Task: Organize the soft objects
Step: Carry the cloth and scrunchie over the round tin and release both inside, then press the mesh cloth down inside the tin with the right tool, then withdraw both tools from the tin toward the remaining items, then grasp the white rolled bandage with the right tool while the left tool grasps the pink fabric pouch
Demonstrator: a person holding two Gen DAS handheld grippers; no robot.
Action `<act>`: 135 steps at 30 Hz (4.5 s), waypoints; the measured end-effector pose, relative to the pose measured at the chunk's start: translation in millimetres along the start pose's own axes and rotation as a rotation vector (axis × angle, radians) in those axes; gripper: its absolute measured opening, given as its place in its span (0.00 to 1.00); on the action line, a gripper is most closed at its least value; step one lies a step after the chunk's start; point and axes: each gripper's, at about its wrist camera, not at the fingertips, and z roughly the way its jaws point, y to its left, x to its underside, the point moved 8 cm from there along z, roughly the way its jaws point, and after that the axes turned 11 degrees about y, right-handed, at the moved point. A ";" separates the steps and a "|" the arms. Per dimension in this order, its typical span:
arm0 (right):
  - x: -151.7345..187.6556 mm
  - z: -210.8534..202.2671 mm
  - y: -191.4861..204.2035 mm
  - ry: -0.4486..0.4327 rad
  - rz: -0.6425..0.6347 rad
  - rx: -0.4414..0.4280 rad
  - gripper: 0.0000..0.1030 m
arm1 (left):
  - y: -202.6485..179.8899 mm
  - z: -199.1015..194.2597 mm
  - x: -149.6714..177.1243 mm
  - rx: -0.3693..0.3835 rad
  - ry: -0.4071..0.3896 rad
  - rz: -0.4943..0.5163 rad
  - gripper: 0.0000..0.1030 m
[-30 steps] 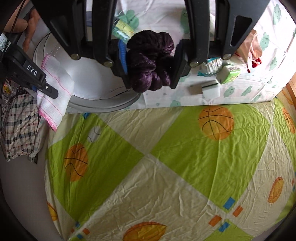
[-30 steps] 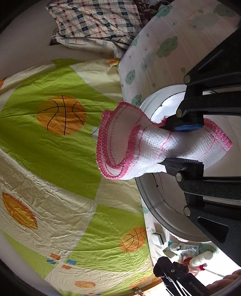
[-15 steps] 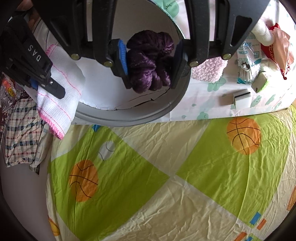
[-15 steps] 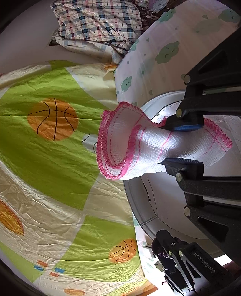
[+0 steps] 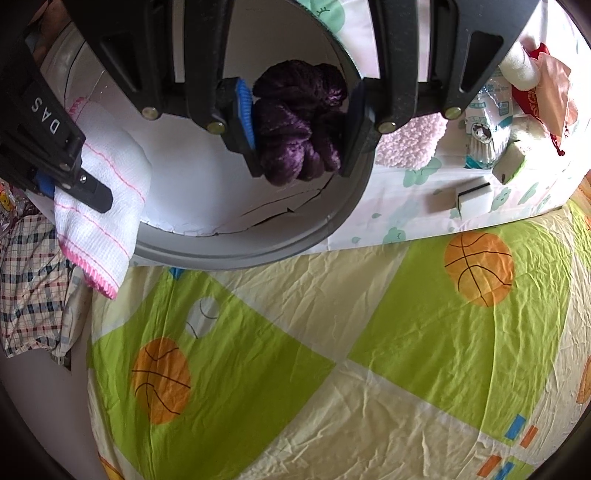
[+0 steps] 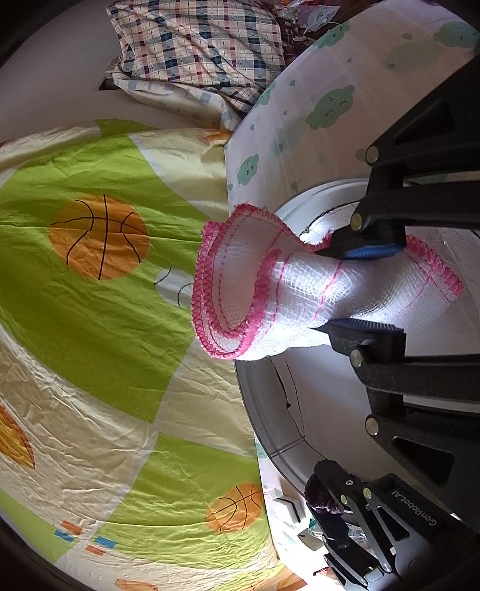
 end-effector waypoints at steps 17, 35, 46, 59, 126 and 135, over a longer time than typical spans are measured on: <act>-5.2 -22.3 -17.1 -0.117 0.102 -0.010 0.73 | 1.6 -32.7 -6.7 -0.134 -0.154 0.047 1.00; -5.2 -46.8 -26.3 -0.247 0.151 0.058 0.73 | 22.6 -38.4 3.0 -0.165 -0.169 0.003 1.00; 1.7 -64.4 -4.1 -0.300 0.113 0.069 0.73 | 54.0 -46.4 14.6 -0.162 -0.173 -0.067 1.00; 11.8 -81.3 8.5 -0.334 0.122 0.083 0.73 | 75.4 -55.6 24.5 -0.171 -0.185 -0.072 1.00; 99.5 -19.9 323.0 0.163 -0.571 -0.357 0.53 | 364.3 -50.7 81.1 -0.358 -0.035 -0.433 1.00; 110.5 0.2 339.0 0.242 -0.656 -0.299 0.48 | 342.7 -50.7 72.8 -0.252 -0.043 -0.370 1.00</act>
